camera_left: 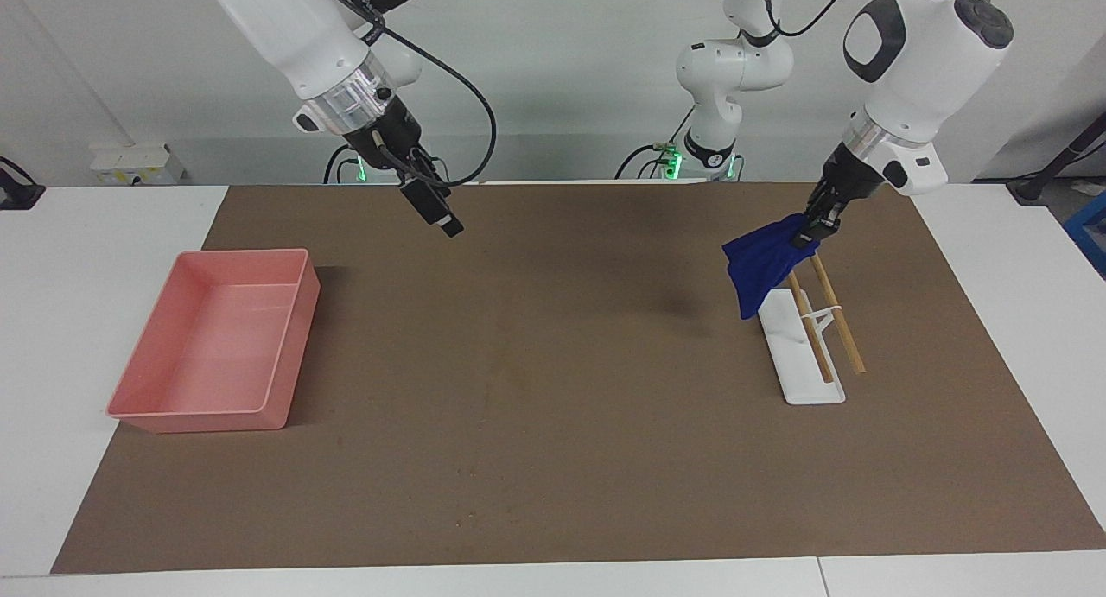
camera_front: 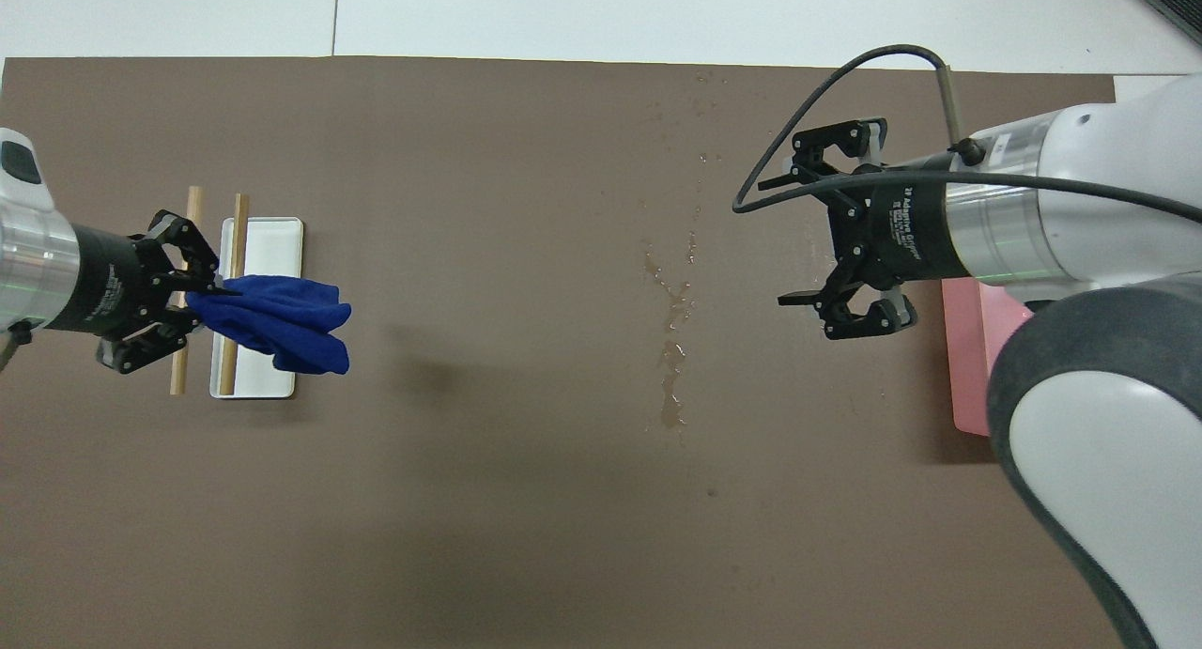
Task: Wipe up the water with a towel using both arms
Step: 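Grasp the blue cloth with the left gripper while the right gripper rises, then carry the blue cloth toward the right gripper and grasp it there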
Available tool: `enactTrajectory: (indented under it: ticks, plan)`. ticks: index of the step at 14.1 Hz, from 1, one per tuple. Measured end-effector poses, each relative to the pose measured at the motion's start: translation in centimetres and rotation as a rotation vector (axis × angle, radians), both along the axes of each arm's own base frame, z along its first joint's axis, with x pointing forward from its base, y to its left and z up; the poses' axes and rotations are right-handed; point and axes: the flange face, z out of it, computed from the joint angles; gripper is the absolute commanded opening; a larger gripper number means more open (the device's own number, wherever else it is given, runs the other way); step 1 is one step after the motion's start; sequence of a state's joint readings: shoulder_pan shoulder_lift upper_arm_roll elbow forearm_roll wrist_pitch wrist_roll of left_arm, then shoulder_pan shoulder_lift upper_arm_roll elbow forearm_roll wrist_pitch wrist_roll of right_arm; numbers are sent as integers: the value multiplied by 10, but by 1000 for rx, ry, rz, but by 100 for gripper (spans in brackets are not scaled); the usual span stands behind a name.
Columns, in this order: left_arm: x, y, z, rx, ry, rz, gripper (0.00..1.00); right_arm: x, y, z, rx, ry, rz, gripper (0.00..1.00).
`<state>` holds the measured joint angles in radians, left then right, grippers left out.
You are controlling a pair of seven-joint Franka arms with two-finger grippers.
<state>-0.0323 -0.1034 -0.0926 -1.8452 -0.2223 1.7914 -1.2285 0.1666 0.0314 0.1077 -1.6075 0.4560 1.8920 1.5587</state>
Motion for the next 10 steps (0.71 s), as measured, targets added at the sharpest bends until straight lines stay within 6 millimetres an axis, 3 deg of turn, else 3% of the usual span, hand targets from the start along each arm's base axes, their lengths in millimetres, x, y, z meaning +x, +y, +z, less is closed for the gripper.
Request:
enactTrajectory:
  ticks: [6,10]
  plan:
    - [-37,-166,24,-87,5,328,0,1,76,-17,152,87,-192,97]
    - [-65,-228,33,-157,9,455,0,-6,97,-28,171,137,-217,97]
